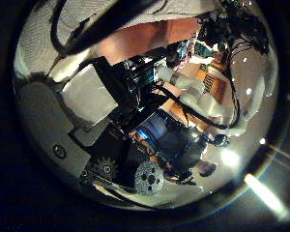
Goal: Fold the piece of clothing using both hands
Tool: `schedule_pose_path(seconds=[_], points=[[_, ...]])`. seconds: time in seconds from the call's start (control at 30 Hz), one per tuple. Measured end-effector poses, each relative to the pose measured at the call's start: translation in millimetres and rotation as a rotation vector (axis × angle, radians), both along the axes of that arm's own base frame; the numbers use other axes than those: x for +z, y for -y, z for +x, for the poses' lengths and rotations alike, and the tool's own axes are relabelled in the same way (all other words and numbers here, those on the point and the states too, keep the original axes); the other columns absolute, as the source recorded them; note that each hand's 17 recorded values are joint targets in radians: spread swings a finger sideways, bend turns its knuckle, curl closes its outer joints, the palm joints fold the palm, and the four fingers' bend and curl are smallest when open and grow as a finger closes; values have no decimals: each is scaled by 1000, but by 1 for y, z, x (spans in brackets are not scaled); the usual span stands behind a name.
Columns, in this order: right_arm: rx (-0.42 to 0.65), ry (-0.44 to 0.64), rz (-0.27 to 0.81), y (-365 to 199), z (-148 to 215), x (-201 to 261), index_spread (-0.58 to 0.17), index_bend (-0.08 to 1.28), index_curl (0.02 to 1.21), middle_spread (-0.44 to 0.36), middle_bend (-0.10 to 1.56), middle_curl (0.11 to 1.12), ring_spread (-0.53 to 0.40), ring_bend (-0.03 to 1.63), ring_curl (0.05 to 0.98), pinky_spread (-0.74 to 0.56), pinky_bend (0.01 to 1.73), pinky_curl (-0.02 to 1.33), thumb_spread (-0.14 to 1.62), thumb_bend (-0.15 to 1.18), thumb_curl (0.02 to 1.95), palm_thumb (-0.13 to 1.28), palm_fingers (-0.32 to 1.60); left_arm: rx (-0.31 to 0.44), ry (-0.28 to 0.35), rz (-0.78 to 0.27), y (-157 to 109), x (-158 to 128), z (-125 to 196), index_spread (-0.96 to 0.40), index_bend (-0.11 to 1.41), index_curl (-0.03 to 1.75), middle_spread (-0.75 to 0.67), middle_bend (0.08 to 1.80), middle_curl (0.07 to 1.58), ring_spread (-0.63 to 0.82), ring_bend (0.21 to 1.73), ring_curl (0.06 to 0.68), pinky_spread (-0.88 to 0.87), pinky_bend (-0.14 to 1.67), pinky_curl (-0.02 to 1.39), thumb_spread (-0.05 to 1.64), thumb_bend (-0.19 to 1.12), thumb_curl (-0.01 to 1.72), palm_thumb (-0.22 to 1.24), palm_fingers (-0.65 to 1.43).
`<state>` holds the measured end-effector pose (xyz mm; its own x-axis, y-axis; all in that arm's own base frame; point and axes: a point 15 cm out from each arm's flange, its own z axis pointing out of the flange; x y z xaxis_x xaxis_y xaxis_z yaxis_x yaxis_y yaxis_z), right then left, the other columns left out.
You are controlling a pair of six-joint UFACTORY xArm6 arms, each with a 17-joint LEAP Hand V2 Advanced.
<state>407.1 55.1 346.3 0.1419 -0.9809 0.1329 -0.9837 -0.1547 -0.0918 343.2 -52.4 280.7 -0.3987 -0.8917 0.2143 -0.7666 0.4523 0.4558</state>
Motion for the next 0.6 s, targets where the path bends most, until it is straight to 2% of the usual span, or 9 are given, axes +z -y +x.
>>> schedule_pose_path(seconds=[0.1,0.3,0.6], points=[[25,-6,0,-17,28,-7,-272,1096,831,-141,1323,793,-210,1406,721,-179,1246,939,1164,-11,687,980,1094,70,-10,-27,-6,-3,1,-573,309,1446,-619,846,1129,-463,1284,542,-691,733,803,1195,-31,580,601,761],[79,5,3,-56,87,-31,-271,1091,836,-139,1328,785,-210,1402,724,-184,1223,975,1165,-11,704,961,1097,276,-23,-132,-5,-12,17,-568,343,1427,-605,846,1109,-461,1250,535,-694,684,823,1261,-15,526,539,764],[110,44,14,-93,169,-67,-272,1083,843,-138,1332,776,-211,1399,728,-191,1196,1020,1173,-8,724,952,1097,441,-33,-119,-53,-46,41,-567,411,1394,-580,837,1077,-455,1199,531,-682,590,857,1304,-8,481,531,729]])
